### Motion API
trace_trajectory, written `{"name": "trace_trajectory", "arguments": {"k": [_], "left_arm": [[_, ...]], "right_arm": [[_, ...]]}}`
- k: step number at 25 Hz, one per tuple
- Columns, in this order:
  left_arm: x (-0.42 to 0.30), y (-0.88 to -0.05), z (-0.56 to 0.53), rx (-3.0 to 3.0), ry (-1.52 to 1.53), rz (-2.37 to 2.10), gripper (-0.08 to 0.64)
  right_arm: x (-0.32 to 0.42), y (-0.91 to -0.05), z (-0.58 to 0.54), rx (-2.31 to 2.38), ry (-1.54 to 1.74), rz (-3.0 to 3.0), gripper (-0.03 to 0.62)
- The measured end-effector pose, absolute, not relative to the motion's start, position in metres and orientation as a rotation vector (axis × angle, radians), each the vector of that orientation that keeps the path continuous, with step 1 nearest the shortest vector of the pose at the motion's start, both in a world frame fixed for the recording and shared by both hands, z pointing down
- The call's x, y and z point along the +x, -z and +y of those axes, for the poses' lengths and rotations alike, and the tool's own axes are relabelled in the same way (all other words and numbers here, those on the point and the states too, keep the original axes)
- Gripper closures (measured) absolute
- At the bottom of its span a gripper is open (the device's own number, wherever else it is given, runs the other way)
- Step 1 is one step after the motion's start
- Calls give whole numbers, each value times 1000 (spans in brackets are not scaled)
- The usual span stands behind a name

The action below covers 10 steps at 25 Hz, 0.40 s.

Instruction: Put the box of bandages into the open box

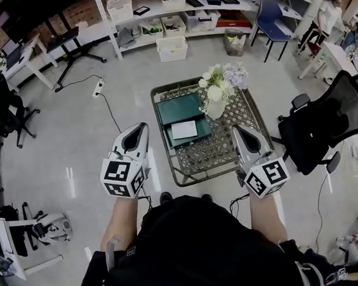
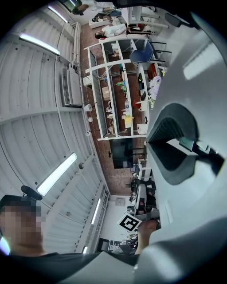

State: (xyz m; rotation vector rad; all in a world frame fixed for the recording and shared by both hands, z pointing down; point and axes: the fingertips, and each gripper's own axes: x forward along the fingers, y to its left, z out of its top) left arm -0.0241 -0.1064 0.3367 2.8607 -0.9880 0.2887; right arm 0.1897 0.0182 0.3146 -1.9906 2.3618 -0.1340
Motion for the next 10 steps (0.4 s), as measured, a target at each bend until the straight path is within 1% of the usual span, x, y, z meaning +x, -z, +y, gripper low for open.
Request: {"name": "trace_trajectory", "arguments": {"k": [10], "left_arm": [[-25, -338, -108, 2853, -296, -996, 549]], "right_arm": [[190, -317, 14, -1979, 138, 2374, 586]]}}
